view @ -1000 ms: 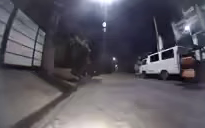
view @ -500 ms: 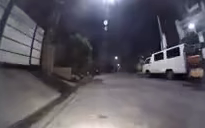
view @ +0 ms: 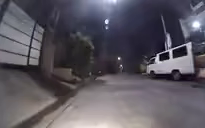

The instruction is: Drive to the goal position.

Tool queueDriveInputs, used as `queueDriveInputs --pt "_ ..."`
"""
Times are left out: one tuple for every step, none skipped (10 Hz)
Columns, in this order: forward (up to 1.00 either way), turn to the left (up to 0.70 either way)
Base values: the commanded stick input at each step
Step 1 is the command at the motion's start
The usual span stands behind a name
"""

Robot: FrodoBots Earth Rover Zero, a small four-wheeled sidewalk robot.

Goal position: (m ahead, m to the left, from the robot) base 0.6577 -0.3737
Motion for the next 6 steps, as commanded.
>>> queueDriveInputs --pt "0.70 0.00" --pt "0.70 0.00" --pt "0.70 0.00" --pt "0.70 0.00" --pt "0.70 0.00" --pt "0.70 0.00"
